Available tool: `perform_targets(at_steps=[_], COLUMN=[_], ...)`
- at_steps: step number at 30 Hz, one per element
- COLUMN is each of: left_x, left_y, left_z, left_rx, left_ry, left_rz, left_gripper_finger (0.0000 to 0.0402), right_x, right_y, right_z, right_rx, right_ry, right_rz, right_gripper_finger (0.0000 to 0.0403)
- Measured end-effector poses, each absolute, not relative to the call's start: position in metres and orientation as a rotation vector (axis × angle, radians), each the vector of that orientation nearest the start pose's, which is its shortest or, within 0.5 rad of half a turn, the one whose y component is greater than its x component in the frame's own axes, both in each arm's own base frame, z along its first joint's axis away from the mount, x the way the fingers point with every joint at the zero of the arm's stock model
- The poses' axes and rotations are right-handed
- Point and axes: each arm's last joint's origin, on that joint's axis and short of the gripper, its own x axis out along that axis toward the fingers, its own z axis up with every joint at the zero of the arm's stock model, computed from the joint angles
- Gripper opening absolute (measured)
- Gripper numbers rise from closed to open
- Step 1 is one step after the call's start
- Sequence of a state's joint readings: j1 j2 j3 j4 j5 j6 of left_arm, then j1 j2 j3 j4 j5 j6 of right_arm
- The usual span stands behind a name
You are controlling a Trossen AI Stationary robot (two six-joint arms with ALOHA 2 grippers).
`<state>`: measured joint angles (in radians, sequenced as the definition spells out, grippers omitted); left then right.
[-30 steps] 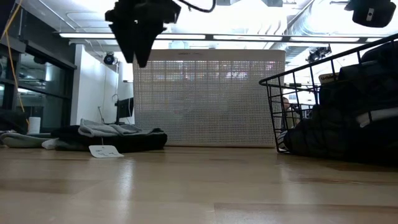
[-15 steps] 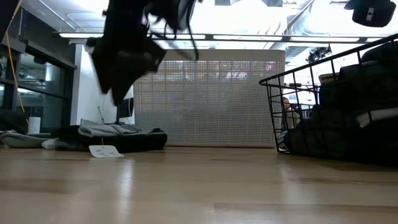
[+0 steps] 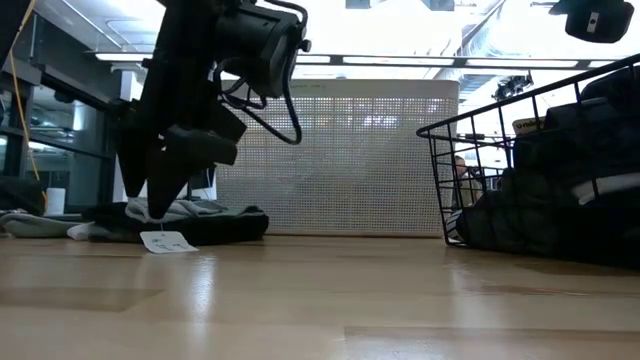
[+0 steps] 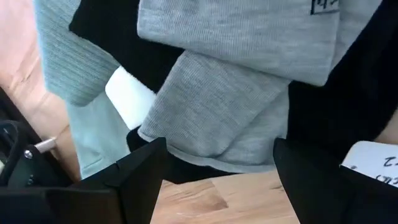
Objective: Pick & Place Cloths
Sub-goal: Put the light gray sock into the black bin
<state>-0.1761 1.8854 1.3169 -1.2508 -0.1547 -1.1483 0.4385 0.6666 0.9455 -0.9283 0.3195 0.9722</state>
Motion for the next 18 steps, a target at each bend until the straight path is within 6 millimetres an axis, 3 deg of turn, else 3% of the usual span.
perform_targets(at_steps=[7, 18], left_x=[0.3181, 0.3182], left_y=[-0.0523, -0.0523], left_z=[0.1774, 0.1775], left_rx=[-0.538, -0.537], left_ry=[1.502, 1.501], left_rz=[0.91, 0.907], left_gripper_finger=[0.0261, 0.0093], right_x=[0.1012, 0.1066], right_y=[0.0374, 0.0394], right_z=[0.3344, 0.3321], right_rx=[0.718, 0.706], right_ry=[0.596, 0.606], right_rz=[-0.189, -0.217], right_gripper_finger=[0.0134, 0.0134])
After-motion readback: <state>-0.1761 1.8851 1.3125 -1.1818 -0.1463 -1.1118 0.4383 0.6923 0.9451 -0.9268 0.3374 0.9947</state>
